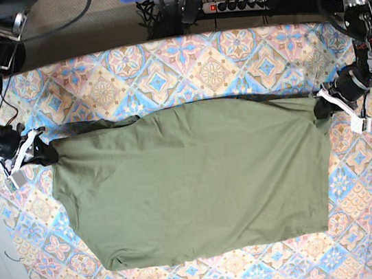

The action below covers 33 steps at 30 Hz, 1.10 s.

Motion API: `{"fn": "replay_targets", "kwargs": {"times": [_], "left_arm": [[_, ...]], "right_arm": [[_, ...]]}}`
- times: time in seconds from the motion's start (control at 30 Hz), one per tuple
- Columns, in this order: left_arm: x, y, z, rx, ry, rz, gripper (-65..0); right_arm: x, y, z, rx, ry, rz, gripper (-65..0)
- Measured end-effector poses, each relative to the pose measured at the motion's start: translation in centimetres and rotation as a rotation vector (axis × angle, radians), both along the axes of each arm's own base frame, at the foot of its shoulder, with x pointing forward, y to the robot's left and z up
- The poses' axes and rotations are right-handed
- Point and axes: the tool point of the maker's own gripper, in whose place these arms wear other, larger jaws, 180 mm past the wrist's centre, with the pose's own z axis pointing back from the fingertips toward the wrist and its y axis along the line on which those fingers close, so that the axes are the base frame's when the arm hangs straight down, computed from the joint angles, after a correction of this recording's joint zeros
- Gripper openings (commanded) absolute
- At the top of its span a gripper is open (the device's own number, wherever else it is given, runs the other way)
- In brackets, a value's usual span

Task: Layout the t-shirt on the table in an organized manner, then fold the t-shirt properly
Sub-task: 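Lay the shirt flat on the table with both grippers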

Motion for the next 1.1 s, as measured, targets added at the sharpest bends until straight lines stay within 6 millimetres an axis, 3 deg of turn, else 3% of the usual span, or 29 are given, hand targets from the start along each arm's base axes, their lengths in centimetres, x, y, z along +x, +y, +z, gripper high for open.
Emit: {"fn": "replay_targets", "kwargs": {"times": [0.1,0.23,0.4,0.43,0.5,0.63,0.8,0.9,1.0,1.1], "left_arm": [[-1.3,0.0,-1.0,0.003,0.036,0.000,-65.0],[-2.1,0.6,-1.7,0.044,0.061,-0.002,-65.0],[-1.6,2.0,-1.0,0.083,0.020,0.019,-65.0],[-1.3,2.4,-0.7,0.078,0.005,0.036,-65.0],[-1.1,3.3,-0.5,0.070,-0.014,0.077,-65.0],[-2.5,3.7,-2.9,0.060,0.069,0.102,-65.0],[-3.8,3.9,-3.6,0.066,0.092,0.107,-65.0],[-5.1,3.5,-4.0,0.072,0.117,0.089,-65.0],[-6.3,3.4,-4.0,0.096,0.138,0.060,-64.5],[-7.3,2.6,-3.9,0.138,0.169,-0.023,-55.9]], "right_arm": [[-1.8,0.2,-0.5,-0.020,0.021,0.011,-63.9],[-2.9,-1.8,0.8,-0.065,-0.008,-0.043,-63.9],[-2.2,-4.1,6.0,-0.036,-0.189,-0.125,-63.5],[-2.2,-4.3,5.7,-0.054,-0.178,-0.126,-63.5],[-2.5,-4.0,3.2,-0.092,-0.087,-0.107,-63.4],[-3.6,-3.1,-0.8,-0.159,0.055,-0.070,-59.9],[-4.1,-3.0,-1.4,-0.179,0.073,-0.053,-52.1],[-5.6,-3.0,-2.5,-0.186,0.126,-0.049,-49.7],[-5.7,-3.0,-2.5,-0.182,0.120,-0.048,-48.1],[-5.7,-3.6,-2.2,-0.179,0.110,-0.075,-48.1]]}}
